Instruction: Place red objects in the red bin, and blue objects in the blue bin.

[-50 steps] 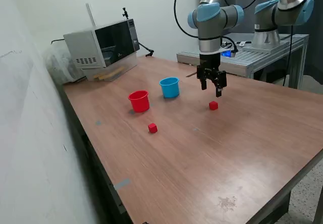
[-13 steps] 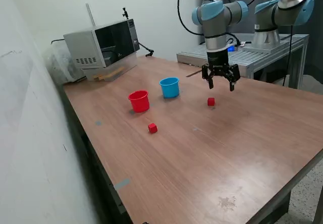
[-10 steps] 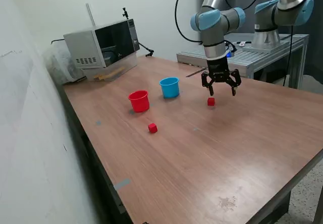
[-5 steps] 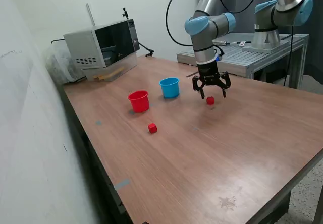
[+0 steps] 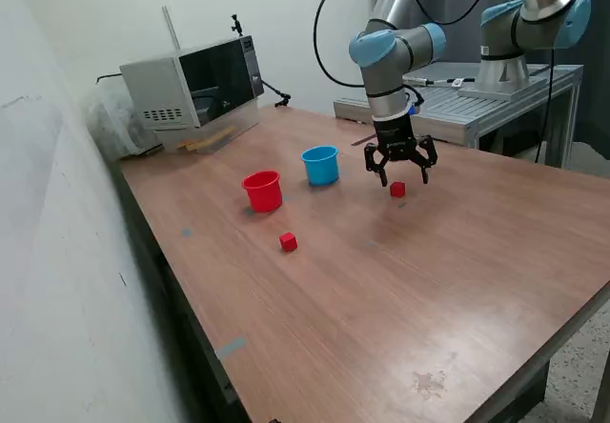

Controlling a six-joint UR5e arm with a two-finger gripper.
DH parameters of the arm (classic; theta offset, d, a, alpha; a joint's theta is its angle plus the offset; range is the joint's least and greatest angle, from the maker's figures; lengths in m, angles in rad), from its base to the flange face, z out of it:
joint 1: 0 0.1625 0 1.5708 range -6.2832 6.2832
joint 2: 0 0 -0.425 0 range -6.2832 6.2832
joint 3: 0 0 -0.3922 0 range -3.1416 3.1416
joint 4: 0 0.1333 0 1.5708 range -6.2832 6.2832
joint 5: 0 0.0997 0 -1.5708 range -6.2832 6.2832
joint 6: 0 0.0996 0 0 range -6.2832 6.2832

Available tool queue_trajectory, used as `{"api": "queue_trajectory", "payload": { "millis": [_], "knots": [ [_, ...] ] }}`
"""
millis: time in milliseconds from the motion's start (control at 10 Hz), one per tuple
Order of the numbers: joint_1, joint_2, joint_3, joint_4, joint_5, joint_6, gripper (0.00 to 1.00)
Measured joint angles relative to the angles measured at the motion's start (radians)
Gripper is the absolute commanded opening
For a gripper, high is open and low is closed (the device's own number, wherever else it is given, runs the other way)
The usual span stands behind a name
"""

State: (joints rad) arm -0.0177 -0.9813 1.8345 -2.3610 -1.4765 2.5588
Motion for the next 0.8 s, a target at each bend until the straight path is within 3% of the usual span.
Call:
{"api": "queue_trajectory", "payload": {
  "millis": [500, 600, 800],
  "knots": [
    [-0.001, 0.008, 0.000, -0.001, 0.011, 0.000, 1.00],
    [-0.003, 0.011, 0.000, -0.001, 0.011, 0.000, 0.00],
    [-0.008, 0.013, -0.001, -0.002, 0.011, 0.000, 0.00]
  ]
}}
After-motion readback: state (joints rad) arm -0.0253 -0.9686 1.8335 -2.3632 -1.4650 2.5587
